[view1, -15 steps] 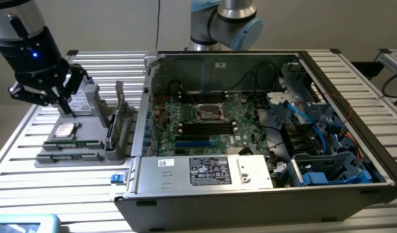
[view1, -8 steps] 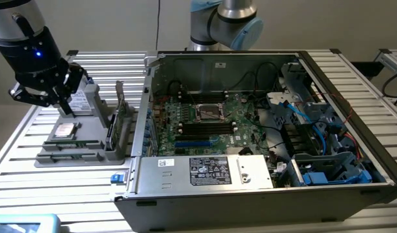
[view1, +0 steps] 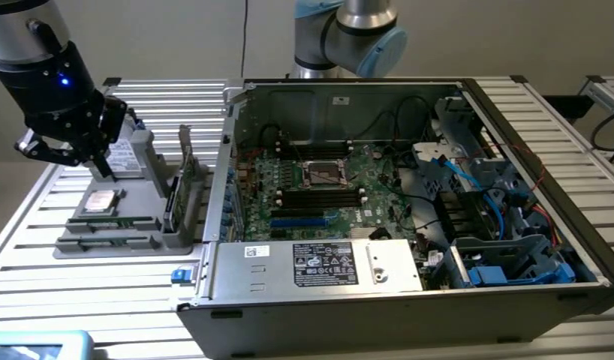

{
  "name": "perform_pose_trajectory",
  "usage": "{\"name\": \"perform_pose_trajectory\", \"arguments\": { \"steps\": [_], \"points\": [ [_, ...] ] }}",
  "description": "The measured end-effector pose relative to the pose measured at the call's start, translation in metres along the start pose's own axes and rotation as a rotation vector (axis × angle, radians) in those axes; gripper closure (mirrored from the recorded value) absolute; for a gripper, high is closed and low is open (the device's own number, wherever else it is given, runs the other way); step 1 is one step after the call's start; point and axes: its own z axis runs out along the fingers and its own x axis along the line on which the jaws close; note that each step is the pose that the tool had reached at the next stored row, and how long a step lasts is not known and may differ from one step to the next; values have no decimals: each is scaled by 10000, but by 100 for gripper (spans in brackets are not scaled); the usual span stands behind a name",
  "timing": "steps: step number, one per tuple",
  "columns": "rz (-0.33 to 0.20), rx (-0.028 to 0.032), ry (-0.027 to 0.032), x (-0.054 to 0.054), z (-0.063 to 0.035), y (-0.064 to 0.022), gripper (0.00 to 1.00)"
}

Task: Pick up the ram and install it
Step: 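Pick up the ram and move it above insertion slot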

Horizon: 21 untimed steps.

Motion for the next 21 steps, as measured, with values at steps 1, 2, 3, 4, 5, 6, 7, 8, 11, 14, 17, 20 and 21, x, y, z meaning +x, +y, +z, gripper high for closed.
{"name": "perform_pose_trajectory", "arguments": {
  "steps": [1,2,3,4,5,6,7,8,11,14,17,20,21],
  "points": [
    [-179,2,4,0,1,0,89],
    [-360,3,9,0,1,0,89],
    [-538,4,13,0,1,0,89],
    [-724,5,18,0,2,0,89],
    [-915,6,24,0,1,0,89],
    [-1094,8,28,0,2,0,89],
    [-1270,9,33,0,2,0,89],
    [-1459,10,38,0,3,0,89],
    [-1999,14,52,0,3,0,89],
    [-2545,17,66,0,4,0,89],
    [-3100,21,80,0,5,0,89],
    [-3638,25,94,0,5,0,89],
    [-3819,26,99,0,5,0,89]
  ]
}}
